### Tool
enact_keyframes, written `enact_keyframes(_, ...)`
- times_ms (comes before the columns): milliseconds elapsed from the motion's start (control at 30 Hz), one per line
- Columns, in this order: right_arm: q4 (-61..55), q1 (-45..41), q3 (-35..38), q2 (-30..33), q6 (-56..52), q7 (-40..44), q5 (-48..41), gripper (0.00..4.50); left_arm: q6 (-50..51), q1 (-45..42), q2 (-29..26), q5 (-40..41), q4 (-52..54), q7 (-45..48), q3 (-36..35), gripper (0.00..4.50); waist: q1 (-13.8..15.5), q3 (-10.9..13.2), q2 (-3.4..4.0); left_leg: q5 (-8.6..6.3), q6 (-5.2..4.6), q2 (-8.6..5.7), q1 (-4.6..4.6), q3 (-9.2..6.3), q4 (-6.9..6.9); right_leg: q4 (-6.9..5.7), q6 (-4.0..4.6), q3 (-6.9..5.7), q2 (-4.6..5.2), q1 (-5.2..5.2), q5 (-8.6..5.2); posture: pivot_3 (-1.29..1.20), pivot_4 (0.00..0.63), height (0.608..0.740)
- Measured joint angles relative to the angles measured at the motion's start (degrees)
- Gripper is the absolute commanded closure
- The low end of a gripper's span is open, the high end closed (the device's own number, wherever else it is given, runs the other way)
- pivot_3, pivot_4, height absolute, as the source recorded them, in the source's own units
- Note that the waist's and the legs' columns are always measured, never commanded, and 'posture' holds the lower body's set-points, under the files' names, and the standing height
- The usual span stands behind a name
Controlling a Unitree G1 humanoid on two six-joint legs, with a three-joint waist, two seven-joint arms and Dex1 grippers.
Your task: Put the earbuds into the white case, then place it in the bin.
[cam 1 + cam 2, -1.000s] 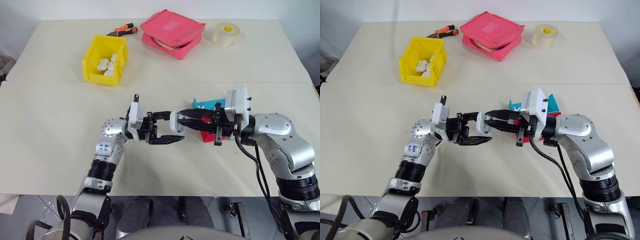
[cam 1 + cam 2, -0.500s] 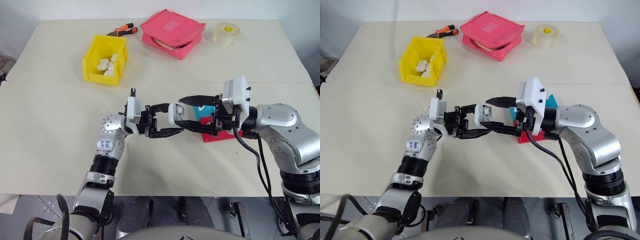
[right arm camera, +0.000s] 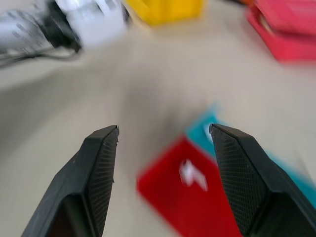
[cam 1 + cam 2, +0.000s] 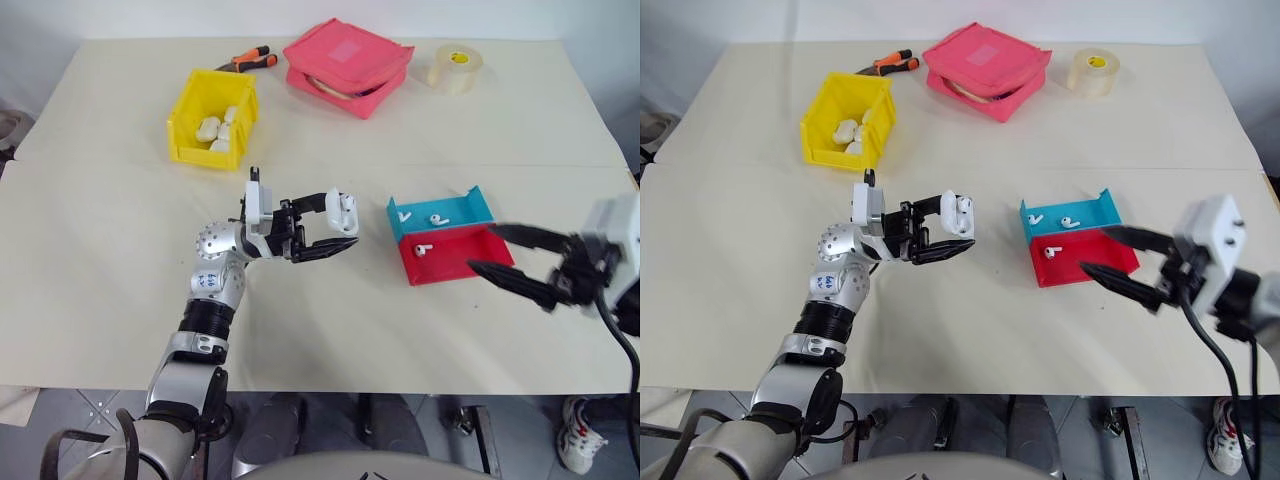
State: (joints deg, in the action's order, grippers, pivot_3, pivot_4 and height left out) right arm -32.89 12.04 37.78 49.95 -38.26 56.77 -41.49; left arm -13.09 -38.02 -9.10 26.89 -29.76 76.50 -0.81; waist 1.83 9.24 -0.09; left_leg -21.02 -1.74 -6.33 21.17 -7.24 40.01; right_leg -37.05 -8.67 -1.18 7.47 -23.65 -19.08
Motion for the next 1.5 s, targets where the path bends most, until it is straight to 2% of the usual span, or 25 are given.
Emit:
enact_keyframes(67, -0.9, 5.69, 4.62, -1.01, 0.37, 1.01, 0.02, 1.43, -0.02, -0.02, 0.09, 0.0, -0.33, 0.03, -0.23, 1.7, -0.03, 0.0, 0.0, 0.01, -0.01, 0.01, -0.04, 0.01, 0.0, 0.01, -0.02, 0.02, -0.01, 0.02, 0.01, 0.0, 0.15, 0.74)
enact_keyframes(167, -1.2, 10.02, 7.56, -1.5, 0.7, 1.64, 0.03, 1.43, -0.06, -0.07, 0.11, 0.0, -0.42, 0.32, -0.37, 1.7, -0.43, 0.0, 0.0, 0.01, -0.01, 0.04, -0.1, 0.04, -0.01, 0.02, -0.02, 0.09, -0.03, 0.03, 0.01, 0.0, 0.15, 0.74)
enact_keyframes(400, -0.68, 5.81, 5.62, 0.04, 0.98, -0.78, 0.04, 1.43, -0.22, -0.93, 0.09, -0.07, -0.42, 0.11, -0.61, 1.7, -0.33, 0.0, 0.0, 0.01, -0.01, 0.01, -0.1, 0.04, 0.01, 0.06, -0.02, 0.1, -0.01, 0.04, 0.01, 0.0, 0.15, 0.74)
enact_keyframes(567, 3.84, -6.2, -5.14, 5.72, -0.69, -3.45, 1.45, 1.43, -0.4, -0.49, -0.35, -0.16, 0.47, -0.83, -0.72, 1.7, -0.39, 0.0, 0.0, 0.01, 0.0, 0.06, -0.08, 0.02, -0.01, 0.08, -0.03, 0.08, 0.01, 0.01, 0.01, 0.0, 0.15, 0.74)
enact_keyframes(700, 11.84, -22.87, -20.65, 8.66, -2.4, -4.77, 6.5, 1.43, -0.38, 1.88, -0.89, -0.21, 4.47, -2.27, -0.67, 1.7, -0.55, 0.01, 0.01, 0.01, 0.0, 0.06, -0.03, 0.03, -0.03, 0.19, -0.03, 0.09, 0.06, -0.04, 0.02, 0.0, 0.15, 0.74)
enact_keyframes(867, 22.96, -42.9, -39.45, 9.6, -6.0, -2.3, 15.37, 1.43, 0.27, 5.72, -1.06, -0.22, 9.58, -4.86, -0.29, 1.7, -0.49, 0.03, 0.02, 0.01, 0.0, 0.07, 0.04, -0.01, 0.0, 0.2, -0.03, 0.09, 0.1, -0.08, 0.02, 0.0, 0.15, 0.74)
enact_keyframes(1033, 34.72, -57.62, -52.05, 6.47, -6.7, 2.02, 23.85, 1.43, 0.61, 8.06, -1.15, -0.24, 13.17, -7.19, -0.12, 1.7, -0.53, 0.03, 0.03, 0.0, 0.0, 0.04, 0.11, -0.04, 0.03, 0.14, -0.01, 0.08, 0.1, -0.13, 0.03, 0.0, 0.15, 0.74)
enact_keyframes(1067, 38.01, -60.87, -54.93, 5.32, -6.79, 3.02, 26.11, 1.43, 0.61, 8.49, -1.04, -0.24, 13.87, -7.73, -0.05, 1.7, -0.66, 0.03, 0.03, 0.0, 0.0, 0.02, 0.1, 0.01, -0.01, 0.14, -0.02, 0.08, 0.11, -0.14, 0.03, 0.0, 0.0, 0.74)
enact_keyframes(1100, 40.61, -62.88, -56.83, 4.58, -6.8, 3.76, 28.19, 1.43, 0.62, 8.71, -0.75, -0.25, 14.32, -8.15, 0.42, 1.7, -0.59, 0.03, 0.03, 0.0, 0.0, 0.02, 0.11, 0.0, -0.02, 0.12, -0.01, 0.08, 0.1, -0.16, 0.03, 0.0, 0.0, 0.74)
enact_keyframes(1167, 46.48, -66.5, -61.7, 1.9, -6.89, 5.56, 31.67, 1.43, 0.71, 10.6, -0.79, -0.3, 14.88, -8.77, 0.96, 1.7, -0.64, -2.48, 0.15, -0.03, 0.05, 0.0, 0.18, 0.15, -0.11, -0.3, 0.17, 0.23, 0.0, -0.69, 0.02, 0.0, 0.0, 0.74)
enact_keyframes(1233, 50.41, -70.1, -63.74, 0.46, -6.82, 7.21, 34.11, 1.43, 0.66, 10.45, -0.83, -0.29, 16.38, -9.47, 1.05, 1.7, -0.6, -3.32, 0.29, -0.04, 0.08, -0.12, 0.18, 0.33, -0.13, -0.44, 0.19, 0.23, 0.09, -0.86, 0.01, 0.0, 0.0, 0.74)
enact_keyframes(1367, 55.9, -73.26, -66.4, -1.62, -5.78, 10.18, 38.46, 1.43, 0.66, 11.43, -0.81, -0.29, 17.76, -10.37, 1.6, 1.7, -0.83, -4.49, -0.22, -0.04, 0.07, -0.1, 0.18, 0.46, -0.03, -0.41, 0.19, 0.33, 0.04, -0.83, 0.02, 0.0, 0.0, 0.74)
enact_keyframes(1467, 58.86, -74.14, -66.79, -3.66, -4.19, 11.25, 40.85, 1.43, 0.65, 11.94, -0.81, -0.28, 18.01, -10.73, 1.92, 1.7, -0.88, -4.75, -0.24, -0.04, 0.07, -0.1, 0.15, 0.45, -0.02, -0.39, 0.2, 0.39, 0.03, -0.85, 0.03, 0.0, 0.0, 0.74)
enact_keyframes(1500, 59.43, -74.25, -66.79, -4.13, -3.85, 11.49, 41.39, 1.61, 0.65, 11.99, -0.81, -0.28, 18.05, -10.83, 1.93, 1.7, -0.88, -4.75, -0.23, -0.04, 0.07, -0.1, 0.15, 0.45, 0.0, -0.41, 0.2, 0.41, 0.02, -0.85, 0.03, 0.0, 0.0, 0.74)
